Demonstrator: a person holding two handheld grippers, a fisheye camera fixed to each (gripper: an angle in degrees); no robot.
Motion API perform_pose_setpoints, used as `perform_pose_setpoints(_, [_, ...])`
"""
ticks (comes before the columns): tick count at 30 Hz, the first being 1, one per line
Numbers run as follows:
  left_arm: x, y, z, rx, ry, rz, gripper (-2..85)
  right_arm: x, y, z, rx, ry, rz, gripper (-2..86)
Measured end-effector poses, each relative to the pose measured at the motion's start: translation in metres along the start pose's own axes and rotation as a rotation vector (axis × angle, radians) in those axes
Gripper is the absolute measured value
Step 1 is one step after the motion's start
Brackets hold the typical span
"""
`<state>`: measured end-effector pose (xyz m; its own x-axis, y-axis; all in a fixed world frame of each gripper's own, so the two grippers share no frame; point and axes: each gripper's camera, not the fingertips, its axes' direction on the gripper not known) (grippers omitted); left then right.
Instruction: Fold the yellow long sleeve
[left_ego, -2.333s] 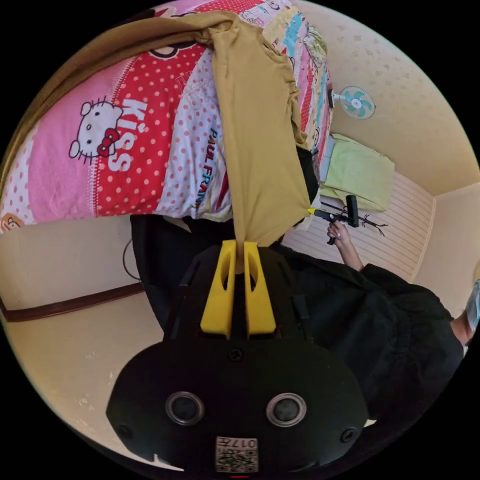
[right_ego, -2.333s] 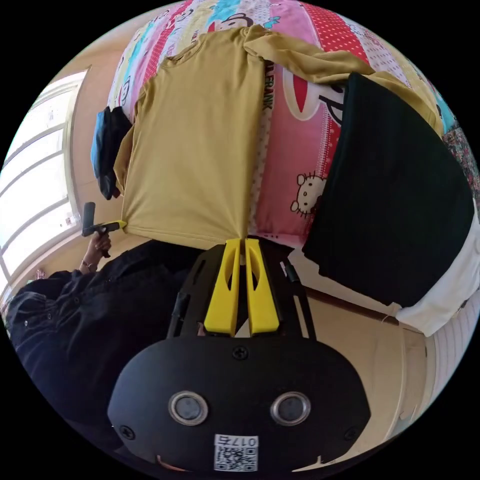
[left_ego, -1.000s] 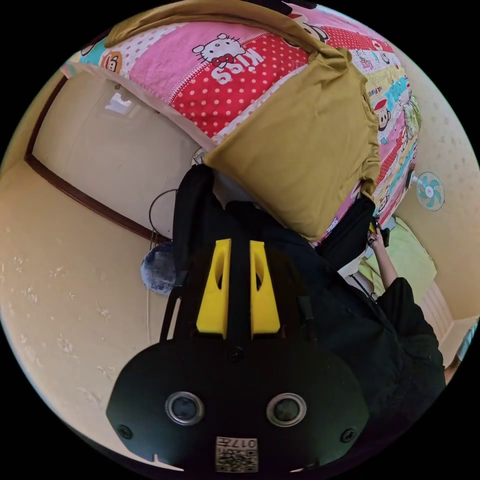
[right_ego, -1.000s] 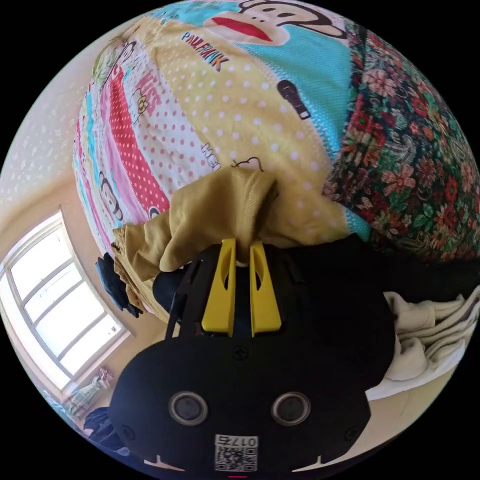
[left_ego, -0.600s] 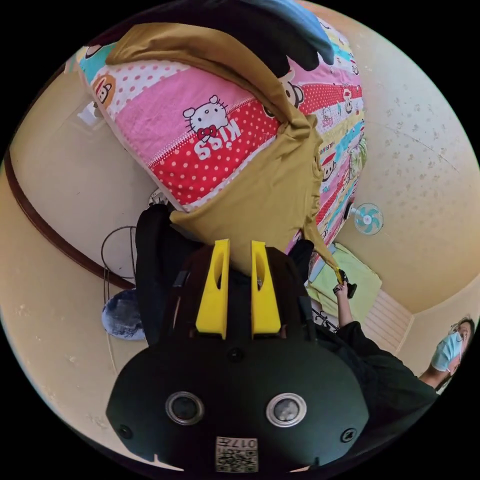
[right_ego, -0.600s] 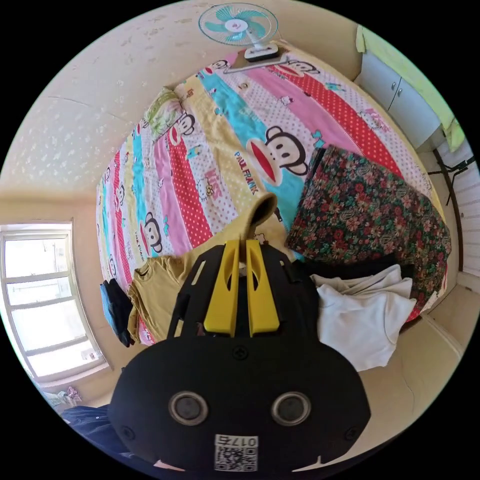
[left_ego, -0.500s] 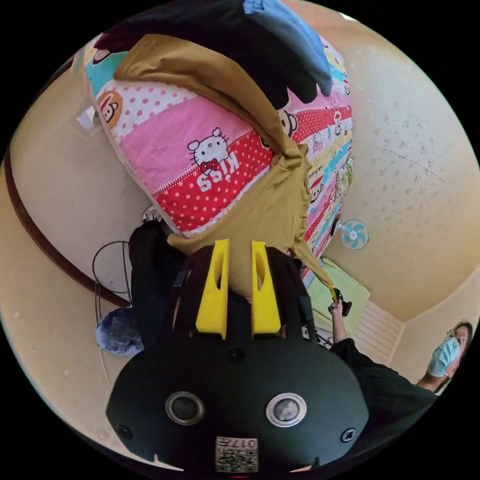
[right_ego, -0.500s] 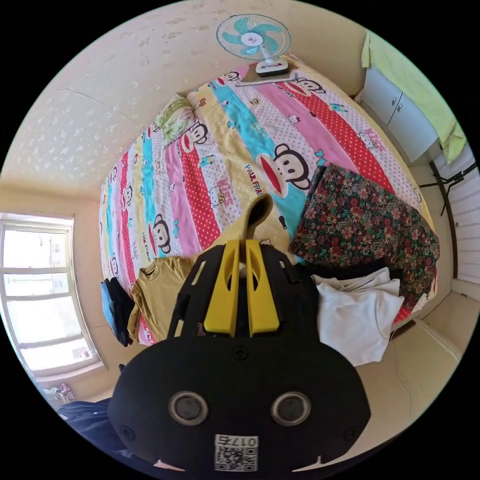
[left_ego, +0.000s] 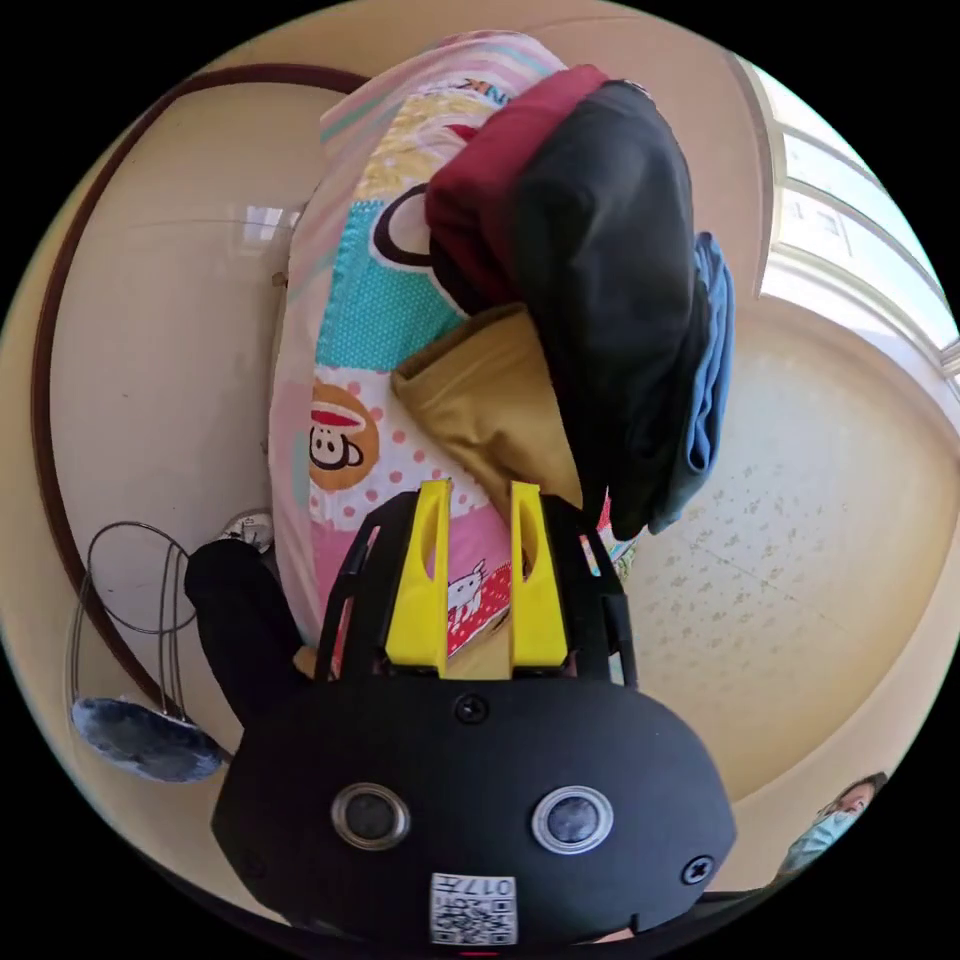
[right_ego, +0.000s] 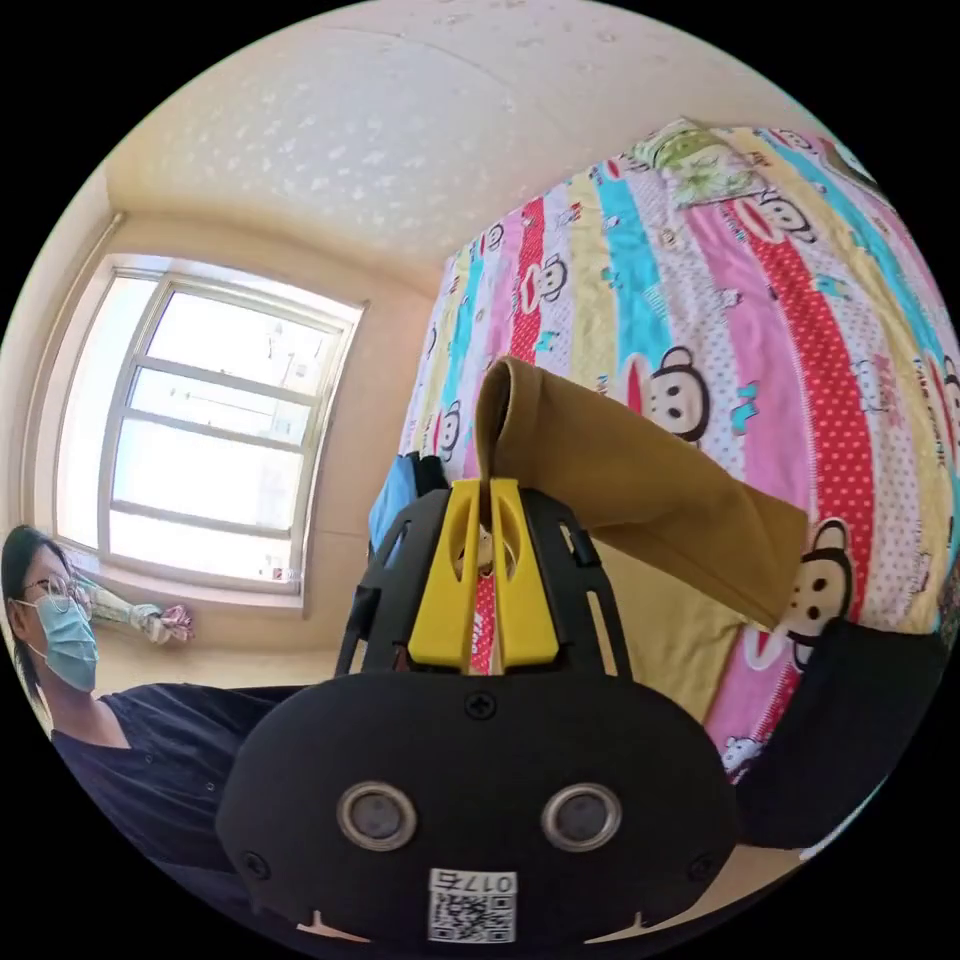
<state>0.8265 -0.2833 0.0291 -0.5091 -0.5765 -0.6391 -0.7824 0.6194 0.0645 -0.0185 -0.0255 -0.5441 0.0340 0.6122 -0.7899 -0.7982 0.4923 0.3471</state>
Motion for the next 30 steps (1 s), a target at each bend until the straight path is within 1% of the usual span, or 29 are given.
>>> perform_pose_setpoints(1, [-0.002,-0.002,0.001,0.011,0.017,-0.012,9.8,0.002,-0.002,0.045,-0.088,-0.040,-0.017,2.3])
perform_pose_setpoints(2, [-0.003,-0.005,0.004,0.030,0.044,-0.029,9.9,0.005,-0.001,0.067,-0.128,-0.045,-0.018,2.2])
perform_pose_setpoints(4, [-0.004,-0.009,0.007,0.050,0.071,-0.038,10.0,0.019,0.009,0.134,-0.280,-0.071,0.091,2.0])
perform_pose_setpoints(7, [-0.005,-0.017,0.012,0.061,0.081,-0.046,9.9,0.018,0.025,0.164,-0.333,-0.158,0.085,1.5])
perform_pose_setpoints(9, [-0.003,-0.015,0.012,0.070,-0.002,-0.072,8.4,0.017,0.033,0.168,-0.383,-0.112,0.076,1.1])
perform_pose_setpoints(12, [-0.003,-0.002,0.010,0.120,0.010,-0.117,9.5,0.025,0.046,0.156,-0.436,-0.024,0.086,0.8])
perform_pose_setpoints(13, [-0.003,0.001,0.009,0.135,0.008,-0.128,9.9,0.031,0.051,0.147,-0.439,-0.005,0.105,0.8])
perform_pose_setpoints(15, [-0.005,0.016,0.001,0.238,-0.054,-0.155,11.6,0.042,0.058,0.132,-0.421,0.012,0.152,0.7])
perform_pose_setpoints(16, [-0.006,0.019,0.000,0.258,-0.056,-0.152,11.9,0.050,0.062,0.122,-0.396,0.011,0.191,0.7])
perform_pose_setpoints(20, [-0.018,0.016,0.018,0.271,0.091,-0.135,12.1,0.071,0.076,0.095,-0.267,-0.052,0.309,0.5])
perform_pose_setpoints(22, [-0.019,0.014,0.024,0.292,0.093,-0.166,11.2,0.075,0.080,0.085,-0.188,-0.094,0.339,0.5])
perform_pose_setpoints(23, [-0.020,0.012,0.030,0.287,0.057,-0.198,9.9,0.075,0.080,0.084,-0.177,-0.099,0.339,0.5])
perform_pose_setpoints(26, [-0.027,0.015,0.038,0.294,0.017,-0.235,7.8,0.073,0.077,0.087,-0.190,-0.081,0.329,0.5])
perform_pose_setpoints(28, [-0.029,0.019,0.037,0.283,0.039,-0.233,6.4,0.068,0.071,0.095,-0.244,-0.037,0.293,0.5])
perform_pose_setpoints(29, [-0.020,0.022,0.031,0.272,0.023,-0.182,5.2,0.067,0.070,0.097,-0.262,-0.022,0.282,0.5])
perform_pose_setpoints(30, [0.001,0.026,0.023,0.250,-0.015,-0.046,5.0,0.064,0.068,0.101,-0.301,0.010,0.263,0.5])
